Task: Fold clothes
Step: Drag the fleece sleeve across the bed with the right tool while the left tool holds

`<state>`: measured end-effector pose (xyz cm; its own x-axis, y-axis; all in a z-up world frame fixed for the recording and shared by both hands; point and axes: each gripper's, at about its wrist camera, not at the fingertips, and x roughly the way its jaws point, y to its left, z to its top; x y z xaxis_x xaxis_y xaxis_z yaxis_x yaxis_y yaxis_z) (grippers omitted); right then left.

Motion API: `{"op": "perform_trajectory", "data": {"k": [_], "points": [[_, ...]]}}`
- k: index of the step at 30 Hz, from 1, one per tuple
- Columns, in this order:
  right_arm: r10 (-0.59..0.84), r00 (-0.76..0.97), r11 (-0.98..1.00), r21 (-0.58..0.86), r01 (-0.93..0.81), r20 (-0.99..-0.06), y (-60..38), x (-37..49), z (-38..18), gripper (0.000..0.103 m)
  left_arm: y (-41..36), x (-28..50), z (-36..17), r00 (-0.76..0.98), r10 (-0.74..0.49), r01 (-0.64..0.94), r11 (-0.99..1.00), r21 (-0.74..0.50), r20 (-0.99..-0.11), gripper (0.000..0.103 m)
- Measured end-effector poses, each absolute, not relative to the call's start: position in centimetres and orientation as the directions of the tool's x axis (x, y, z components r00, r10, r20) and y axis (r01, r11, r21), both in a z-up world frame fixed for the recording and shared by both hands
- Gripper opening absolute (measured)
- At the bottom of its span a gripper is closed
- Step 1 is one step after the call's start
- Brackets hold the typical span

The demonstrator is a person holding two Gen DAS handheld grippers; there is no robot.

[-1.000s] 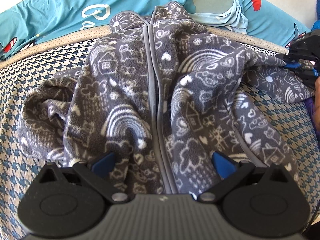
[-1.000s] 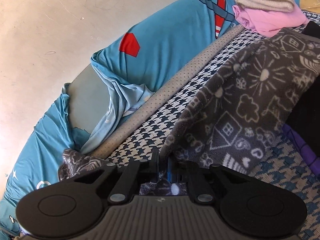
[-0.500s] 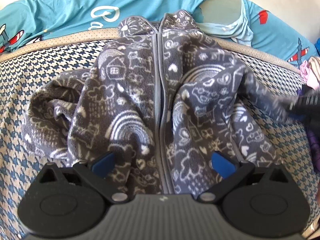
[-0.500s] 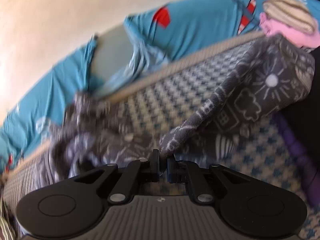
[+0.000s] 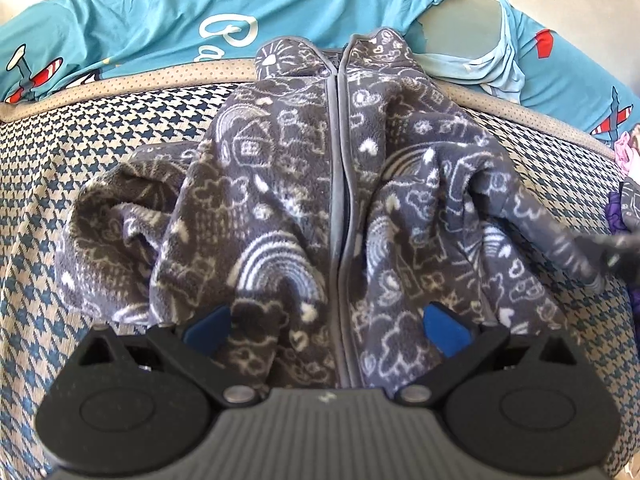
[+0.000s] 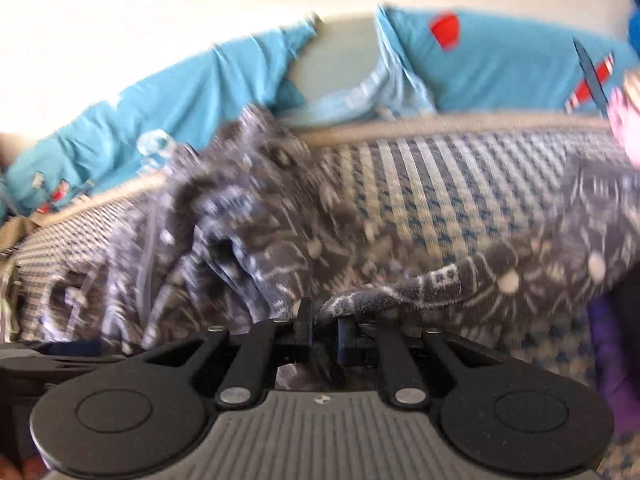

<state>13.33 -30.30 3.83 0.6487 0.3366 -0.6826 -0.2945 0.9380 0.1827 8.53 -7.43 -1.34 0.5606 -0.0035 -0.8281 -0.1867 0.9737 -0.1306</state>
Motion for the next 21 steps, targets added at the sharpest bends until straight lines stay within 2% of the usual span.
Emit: {"op": "perform_trajectory", "data": {"k": [4,7,9,12,14,19,21], "points": [[0.384,0.669,0.92,0.209,-0.33,-0.636,-31.2,13.7,5.1,0.013,-7.4,8.6,-1.5,0.559,-0.005,-0.185,0.974,-0.13,-0.829,0.103],[0.42,0.622,0.899,0.207,-0.387,-0.661,-31.0,14.1,5.4,0.017,-7.2,8.7,-1.5,0.558,-0.01,-0.186,0.973,-0.137,-0.83,0.103],[0.421,0.607,0.894,0.195,-0.404,-0.674,-30.8,14.1,5.6,0.024,-7.2,8.7,-1.5,0.557,-0.013,-0.189,0.972,-0.141,-0.831,0.103],[0.461,0.595,0.876,0.227,-0.426,-0.659,-31.2,14.0,5.9,0.025,-7.2,8.7,-1.6,0.556,-0.011,-0.19,0.972,-0.14,-0.831,0.103],[0.495,0.566,0.85,0.235,-0.471,-0.659,-31.4,13.9,6.1,0.031,-7.3,8.7,-1.6,0.554,-0.009,-0.188,0.973,-0.136,-0.833,0.103],[0.451,0.543,0.856,0.17,-0.489,-0.708,-31.0,13.5,5.7,0.035,-7.2,8.7,-1.7,0.552,-0.01,-0.186,0.973,-0.136,-0.834,0.103],[0.478,0.503,0.836,0.197,-0.513,-0.72,-31.0,13.2,5.5,0.035,-7.2,8.7,-1.7,0.552,-0.011,-0.187,0.973,-0.137,-0.834,0.103]]}}
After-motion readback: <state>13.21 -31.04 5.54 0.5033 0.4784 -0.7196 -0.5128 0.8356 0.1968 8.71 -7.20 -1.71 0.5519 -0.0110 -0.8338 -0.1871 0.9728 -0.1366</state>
